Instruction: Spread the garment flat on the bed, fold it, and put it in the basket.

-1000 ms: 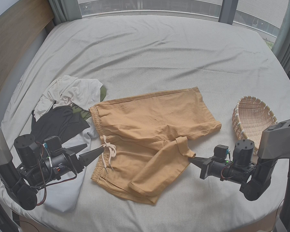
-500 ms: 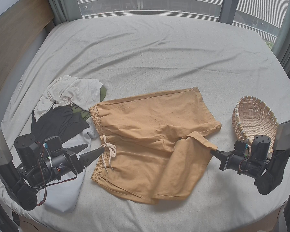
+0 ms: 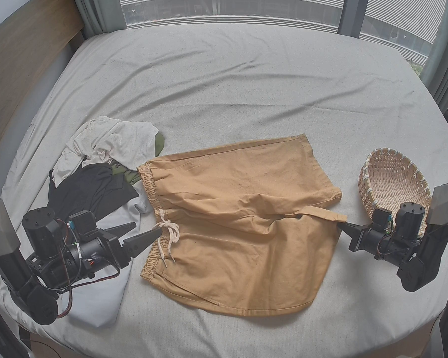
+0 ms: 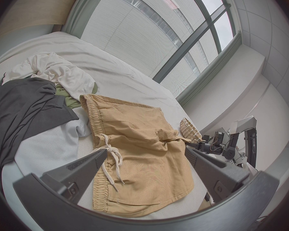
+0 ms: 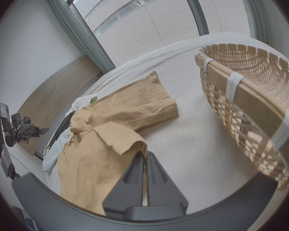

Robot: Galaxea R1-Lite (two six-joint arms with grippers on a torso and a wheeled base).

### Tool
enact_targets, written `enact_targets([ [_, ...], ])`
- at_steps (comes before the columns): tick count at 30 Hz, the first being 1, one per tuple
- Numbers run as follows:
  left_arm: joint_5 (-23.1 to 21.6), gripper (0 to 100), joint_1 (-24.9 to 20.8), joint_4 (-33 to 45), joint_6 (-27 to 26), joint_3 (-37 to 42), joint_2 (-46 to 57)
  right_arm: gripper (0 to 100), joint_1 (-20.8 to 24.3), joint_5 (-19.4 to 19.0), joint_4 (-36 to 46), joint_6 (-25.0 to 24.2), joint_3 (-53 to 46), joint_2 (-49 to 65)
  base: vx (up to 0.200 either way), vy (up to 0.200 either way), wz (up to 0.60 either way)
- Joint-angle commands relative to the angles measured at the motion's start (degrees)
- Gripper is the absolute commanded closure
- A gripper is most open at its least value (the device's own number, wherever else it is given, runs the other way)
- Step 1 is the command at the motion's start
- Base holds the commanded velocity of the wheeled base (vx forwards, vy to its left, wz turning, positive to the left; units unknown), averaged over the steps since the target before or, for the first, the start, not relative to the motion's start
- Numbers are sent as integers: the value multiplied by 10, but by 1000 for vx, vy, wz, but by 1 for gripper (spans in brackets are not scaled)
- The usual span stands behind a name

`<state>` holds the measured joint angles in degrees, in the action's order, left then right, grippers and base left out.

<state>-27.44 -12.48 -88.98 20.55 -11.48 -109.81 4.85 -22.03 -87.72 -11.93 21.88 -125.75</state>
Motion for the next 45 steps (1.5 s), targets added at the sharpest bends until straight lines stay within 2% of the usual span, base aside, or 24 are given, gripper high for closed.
enact_targets([
  [1, 0, 0, 0, -3, 0, 1, -1, 100, 0, -1, 1, -2, 33, -31, 0, 0, 0],
  [16, 0, 0, 0, -3, 0, 0, -1, 100, -10, 0, 0, -12, 63, -53, 0, 0, 0],
  [17, 0, 0, 0, -3, 0, 0, 0, 0, -9, 0, 0, -12, 64, -52, 0, 0, 0],
  [27, 0, 0, 0, -3, 0, -1, 1, 0, 2, -2, -4, -37, 26, -44, 0, 0, 0],
  [37, 0, 0, 1, -3, 0, -3, 3, 0, 22, -21, -4, -49, -17, -50, 0, 0, 0],
  [45, 0, 0, 0, -3, 0, -3, 5, 0, 57, -57, -5, -97, -22, -43, 0, 0, 0],
])
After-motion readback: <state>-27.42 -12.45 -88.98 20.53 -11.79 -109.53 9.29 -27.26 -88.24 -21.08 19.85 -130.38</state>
